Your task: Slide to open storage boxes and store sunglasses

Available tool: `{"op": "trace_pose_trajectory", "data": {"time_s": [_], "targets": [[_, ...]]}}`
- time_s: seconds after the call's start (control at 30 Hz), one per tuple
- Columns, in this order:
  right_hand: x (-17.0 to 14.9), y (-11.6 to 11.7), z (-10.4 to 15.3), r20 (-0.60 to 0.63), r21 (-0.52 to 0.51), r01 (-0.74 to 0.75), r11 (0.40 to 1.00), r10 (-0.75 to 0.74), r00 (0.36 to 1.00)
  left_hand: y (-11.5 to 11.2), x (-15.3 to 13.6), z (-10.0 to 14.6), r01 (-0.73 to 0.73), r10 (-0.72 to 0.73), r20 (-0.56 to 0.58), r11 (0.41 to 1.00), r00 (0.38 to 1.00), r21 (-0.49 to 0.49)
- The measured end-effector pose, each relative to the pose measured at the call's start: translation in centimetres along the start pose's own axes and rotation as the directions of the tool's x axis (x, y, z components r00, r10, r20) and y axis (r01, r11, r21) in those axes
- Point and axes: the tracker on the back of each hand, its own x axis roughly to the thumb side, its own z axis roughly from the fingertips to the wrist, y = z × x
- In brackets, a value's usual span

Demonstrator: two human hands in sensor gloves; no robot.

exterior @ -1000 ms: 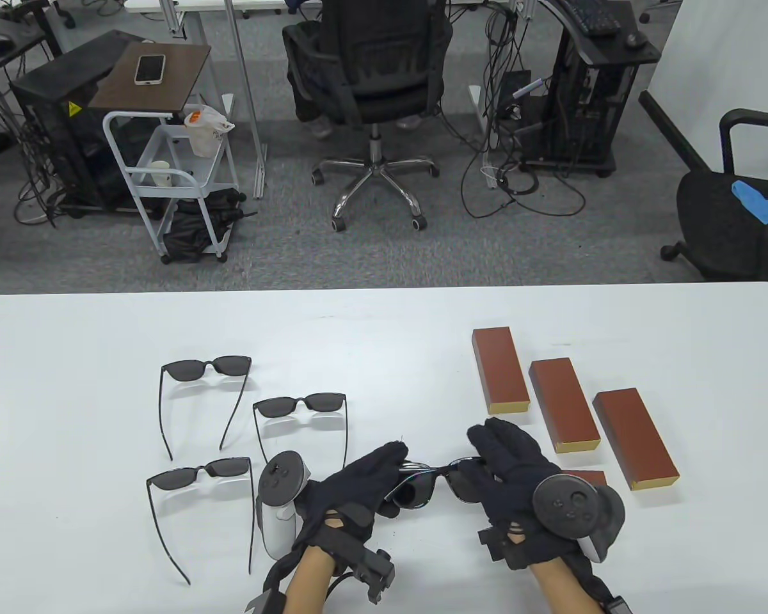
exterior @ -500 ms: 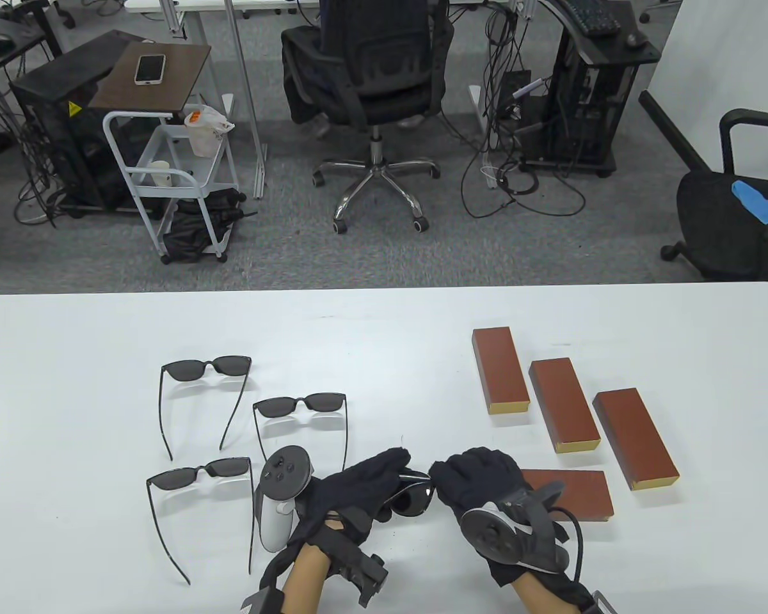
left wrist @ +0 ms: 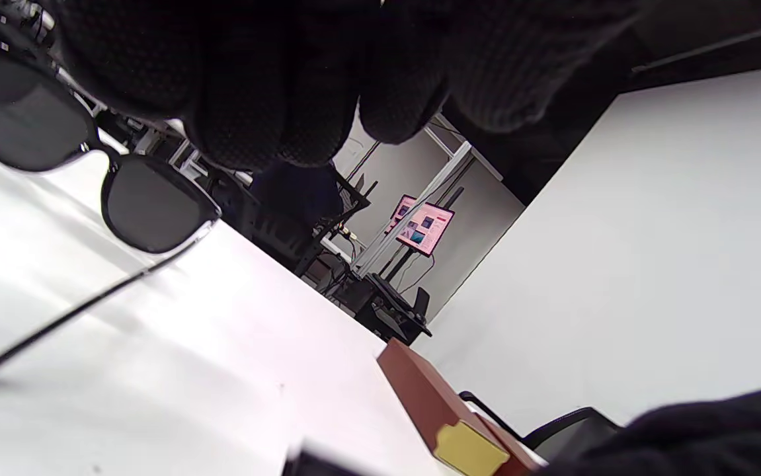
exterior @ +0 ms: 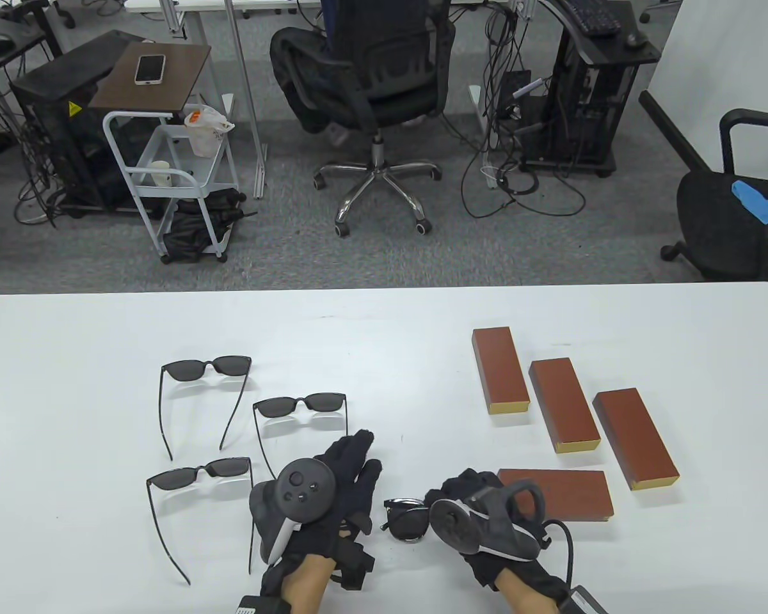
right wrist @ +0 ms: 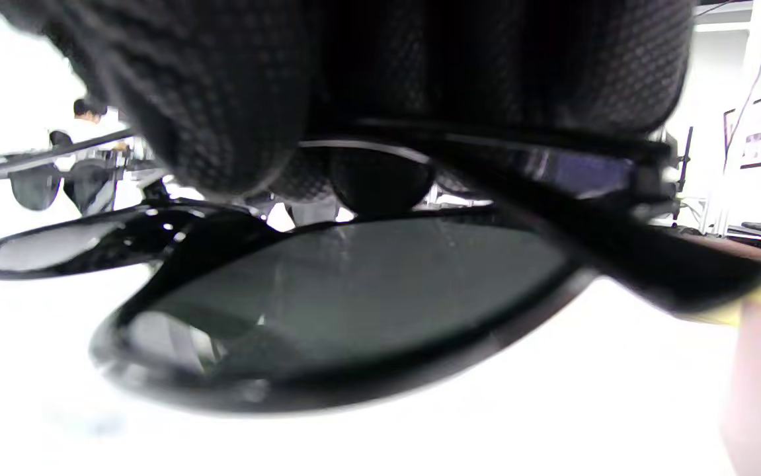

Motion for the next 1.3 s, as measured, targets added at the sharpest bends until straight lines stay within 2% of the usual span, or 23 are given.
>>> {"op": "trace_pose_trajectory", "data": {"time_s": [0.17, 0.4, 0.57, 0.67, 0.8, 0.9, 1.0, 1.13, 1.3], "targets": [[1.1, 1.6, -0.3, 0.042, 0.074, -0.074, 0.995, 0.071, 0.997, 0.2, -0.2, -0.1, 0.026, -0.026, -0.005, 1.0, 1.0, 0.002], [1.5, 2.6, -0.3, 0.056, 0.109, -0.098, 0.989, 0.093, 0.994, 0.4, -0.6, -0.2, 0.044, -0.044, -0.014, 0.999, 0.999, 0.008], [1.3, 2.7, -0.2, 0.03, 0.115, -0.075, 0.99, 0.072, 0.997, 0.5, -0.6, -0.2, 0.053, -0.052, -0.016, 0.999, 0.998, 0.01], [0.6, 1.9, -0.1, -0.012, 0.144, -0.009, 0.989, 0.011, 1.0, 0.4, -0.6, -0.1, 0.065, -0.065, -0.013, 0.998, 0.998, 0.007], [-1.6, 0.1, 0.2, -0.057, 0.089, 0.13, 0.987, -0.126, 0.99, 0.3, -0.6, -0.2, 0.066, -0.066, 0.001, 0.998, 0.998, -0.001], [-3.8, -0.8, 0.1, -0.082, 0.106, 0.125, 0.986, -0.117, 0.99, 0.2, -0.5, -0.2, 0.092, -0.091, 0.02, 0.996, 0.996, 0.001], [-6.5, -1.1, 0.1, -0.096, 0.174, 0.077, 0.982, -0.061, 0.994, 0.2, -0.5, -0.2, 0.133, -0.133, 0.038, 0.991, 0.99, 0.008], [-10.9, -0.5, 1.0, -0.156, 0.35, -0.004, 0.937, 0.062, 0.986, 0.2, -0.2, -0.4, 0.219, -0.22, 0.071, 0.976, 0.973, 0.016], [-15.1, 0.6, 2.9, -0.237, 0.434, 0.066, 0.899, 0.043, 0.971, 0.0, -0.3, -0.4, 0.246, -0.246, 0.081, 0.969, 0.966, 0.005]]}}
